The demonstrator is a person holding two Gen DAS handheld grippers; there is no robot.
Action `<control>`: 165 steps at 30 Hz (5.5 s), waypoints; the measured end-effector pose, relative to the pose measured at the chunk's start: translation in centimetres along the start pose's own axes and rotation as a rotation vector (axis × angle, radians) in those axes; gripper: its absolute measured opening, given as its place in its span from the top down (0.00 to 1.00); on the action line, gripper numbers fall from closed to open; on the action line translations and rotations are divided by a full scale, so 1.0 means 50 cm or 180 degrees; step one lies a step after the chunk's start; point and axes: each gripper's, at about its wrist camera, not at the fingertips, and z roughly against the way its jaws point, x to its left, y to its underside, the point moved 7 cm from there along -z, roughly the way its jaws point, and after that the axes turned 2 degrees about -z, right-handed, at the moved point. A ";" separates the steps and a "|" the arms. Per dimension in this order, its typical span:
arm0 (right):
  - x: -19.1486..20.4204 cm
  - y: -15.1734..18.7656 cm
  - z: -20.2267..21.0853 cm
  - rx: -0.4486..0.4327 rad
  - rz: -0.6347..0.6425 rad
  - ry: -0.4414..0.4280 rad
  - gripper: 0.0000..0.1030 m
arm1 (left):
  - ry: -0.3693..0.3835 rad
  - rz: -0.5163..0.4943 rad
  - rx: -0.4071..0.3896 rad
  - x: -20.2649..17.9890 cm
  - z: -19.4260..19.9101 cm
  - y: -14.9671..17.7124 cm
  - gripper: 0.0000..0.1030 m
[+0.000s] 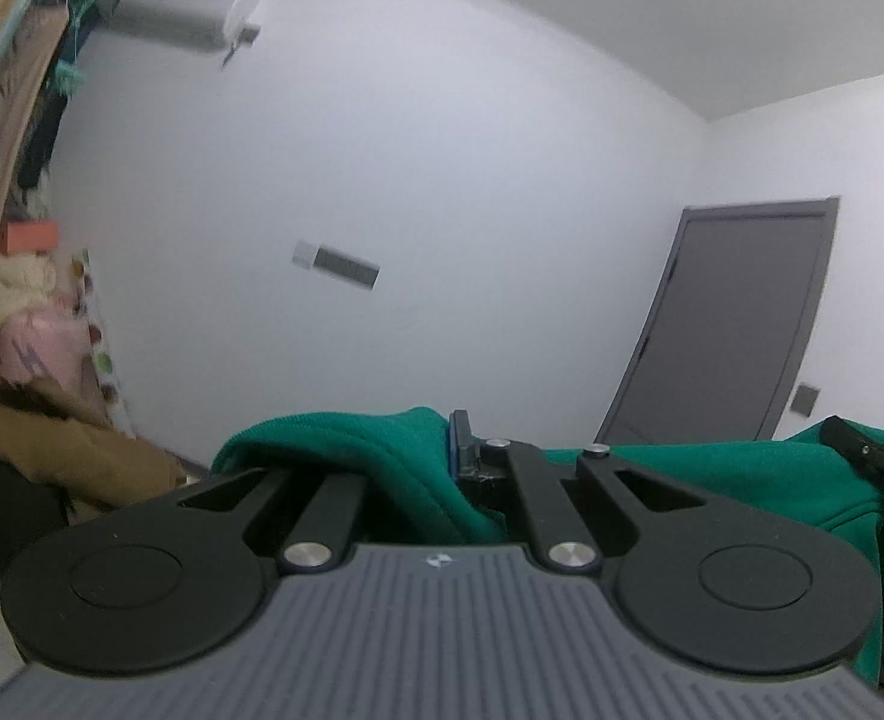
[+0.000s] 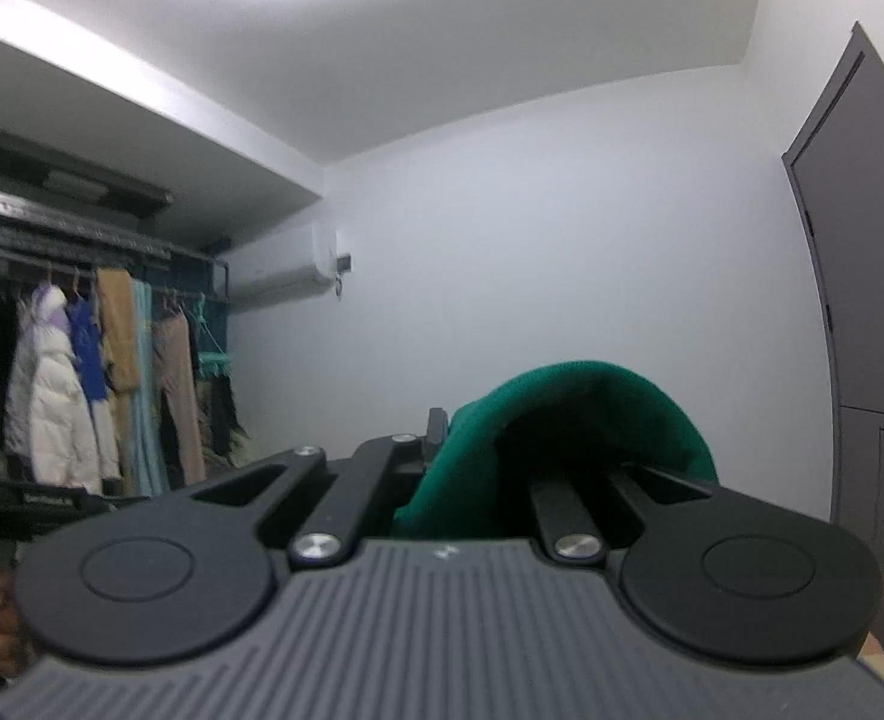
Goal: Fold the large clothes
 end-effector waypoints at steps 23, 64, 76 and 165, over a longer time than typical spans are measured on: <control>-0.341 0.982 -0.708 0.1654 -0.0342 0.0587 0.93 | -0.0653 0.0291 0.1475 0.552 -0.950 0.711 0.93; -0.341 0.943 -0.415 0.1892 -0.0578 0.0612 0.52 | -0.0908 -0.0112 0.1420 0.509 -0.604 0.833 0.52; -0.287 0.948 -0.088 0.2116 -0.0448 0.0655 0.35 | -0.1027 -0.0150 0.1841 0.528 -0.271 0.987 0.47; -0.798 1.006 -0.193 0.2180 -0.0294 0.2232 0.54 | -0.2200 0.0183 0.1321 0.924 -0.334 0.840 0.45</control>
